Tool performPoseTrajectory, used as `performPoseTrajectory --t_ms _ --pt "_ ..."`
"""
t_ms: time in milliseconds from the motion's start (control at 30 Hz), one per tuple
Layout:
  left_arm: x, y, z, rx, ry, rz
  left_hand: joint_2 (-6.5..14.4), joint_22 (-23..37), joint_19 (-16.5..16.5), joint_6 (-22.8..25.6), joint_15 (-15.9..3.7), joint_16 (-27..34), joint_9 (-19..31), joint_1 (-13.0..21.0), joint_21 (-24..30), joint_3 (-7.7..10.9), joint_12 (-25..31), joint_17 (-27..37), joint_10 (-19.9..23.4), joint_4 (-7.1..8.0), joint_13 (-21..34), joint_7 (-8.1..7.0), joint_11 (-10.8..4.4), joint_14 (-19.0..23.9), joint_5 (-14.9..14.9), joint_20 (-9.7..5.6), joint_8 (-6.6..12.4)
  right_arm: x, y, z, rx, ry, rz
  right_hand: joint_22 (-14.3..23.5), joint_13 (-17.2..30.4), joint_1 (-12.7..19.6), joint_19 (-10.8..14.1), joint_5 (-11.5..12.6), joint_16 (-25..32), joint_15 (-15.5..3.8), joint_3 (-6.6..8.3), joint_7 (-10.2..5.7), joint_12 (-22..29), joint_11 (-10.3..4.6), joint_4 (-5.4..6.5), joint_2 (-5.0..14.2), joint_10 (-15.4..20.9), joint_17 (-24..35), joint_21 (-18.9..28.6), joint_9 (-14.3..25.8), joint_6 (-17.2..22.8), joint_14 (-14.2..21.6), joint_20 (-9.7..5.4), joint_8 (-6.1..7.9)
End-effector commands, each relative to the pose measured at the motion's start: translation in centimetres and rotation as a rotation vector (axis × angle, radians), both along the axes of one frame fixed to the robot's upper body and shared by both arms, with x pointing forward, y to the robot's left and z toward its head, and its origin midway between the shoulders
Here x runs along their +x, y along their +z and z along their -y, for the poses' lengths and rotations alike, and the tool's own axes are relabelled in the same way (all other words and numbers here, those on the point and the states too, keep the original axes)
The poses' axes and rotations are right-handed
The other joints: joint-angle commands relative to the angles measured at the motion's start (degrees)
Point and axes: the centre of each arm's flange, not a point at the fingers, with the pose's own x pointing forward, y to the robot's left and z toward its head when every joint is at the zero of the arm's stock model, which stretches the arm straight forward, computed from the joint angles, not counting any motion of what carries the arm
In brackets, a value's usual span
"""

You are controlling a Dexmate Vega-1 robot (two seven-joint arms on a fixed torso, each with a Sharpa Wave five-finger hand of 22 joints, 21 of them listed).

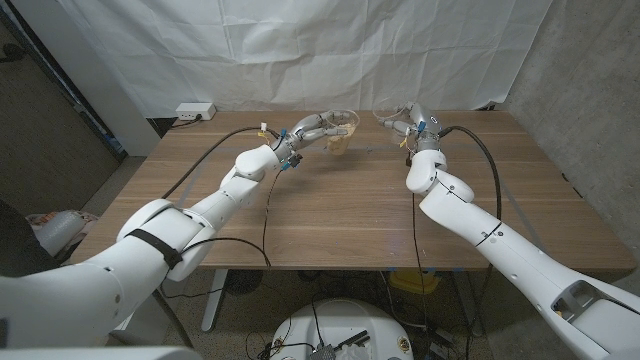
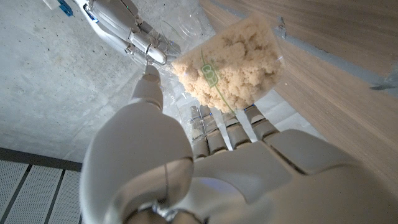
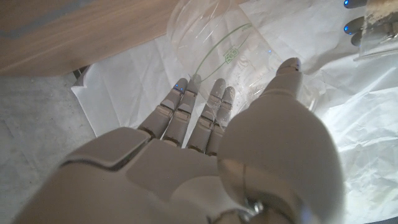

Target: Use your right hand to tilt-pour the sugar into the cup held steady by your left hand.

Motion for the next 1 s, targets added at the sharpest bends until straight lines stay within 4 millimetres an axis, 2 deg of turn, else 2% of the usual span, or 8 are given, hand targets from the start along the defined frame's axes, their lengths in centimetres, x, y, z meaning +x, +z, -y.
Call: performPoseTrajectory --t_ms 33,333,667,1000 --pt "-1.0 -3.2 -0.7 -0.156 0.061 -0.091 0.61 0.16 -0.33 0.28 -3.88 0.20 0.06 -0.03 0.05 0.74 -0.09 0.14 0.16 0.99 0.11 -0.50 -0.21 0.37 0.41 -0.02 -0.21 0.4 -1.8 0.5 0.207 0.116 -0.030 0.11 0.16 -0.54 0.25 0.28 0.31 -9.12 0.11 -2.45 -0.06 0.16 0.45 1.22 0.03 0.28 0.41 0.30 4.13 0.02 -3.39 -0.21" --pt "-1.6 -5.1 -0.9 -0.214 0.110 -0.170 0.90 0.18 -0.43 -0.04 -3.52 0.15 -0.06 -0.13 0.07 0.84 -0.17 0.20 0.08 1.14 0.13 -0.23 -0.07 0.31 0.40 0.01 -0.46 0.6 -3.0 0.7 0.247 0.151 -0.053 0.14 0.28 -0.63 0.13 0.24 0.41 -9.00 0.14 -2.15 -0.11 0.40 0.55 1.24 -0.06 0.57 0.41 0.36 3.90 -0.20 -3.15 -0.47" --pt "-2.0 -6.3 -1.7 -0.273 0.155 -0.191 0.95 0.21 -0.50 0.05 -3.42 0.06 -0.02 -0.17 0.11 0.94 -0.18 0.16 0.14 1.13 0.15 0.00 -0.01 0.40 0.37 0.09 -0.47 1.2 -3.8 0.6 0.292 0.183 -0.075 0.18 0.38 -0.89 0.05 0.16 0.48 -8.86 0.11 -1.94 -0.22 1.28 0.73 1.21 -0.32 0.90 0.45 0.43 3.83 -0.43 -2.98 -0.72" --pt "-2.0 -7.7 -2.9 -0.284 0.209 -0.225 0.89 0.23 -0.41 0.46 -3.35 0.08 -0.06 -0.34 0.20 0.92 -0.09 0.16 0.49 1.18 0.16 0.11 0.09 0.62 0.32 -0.01 -0.37 2.0 -4.7 -0.1 0.305 0.212 -0.114 0.21 0.47 -0.93 -0.02 0.12 0.53 -8.78 0.15 -1.85 -0.28 1.06 0.78 1.19 -0.52 1.16 0.49 0.49 3.77 -0.59 -2.91 -0.94"
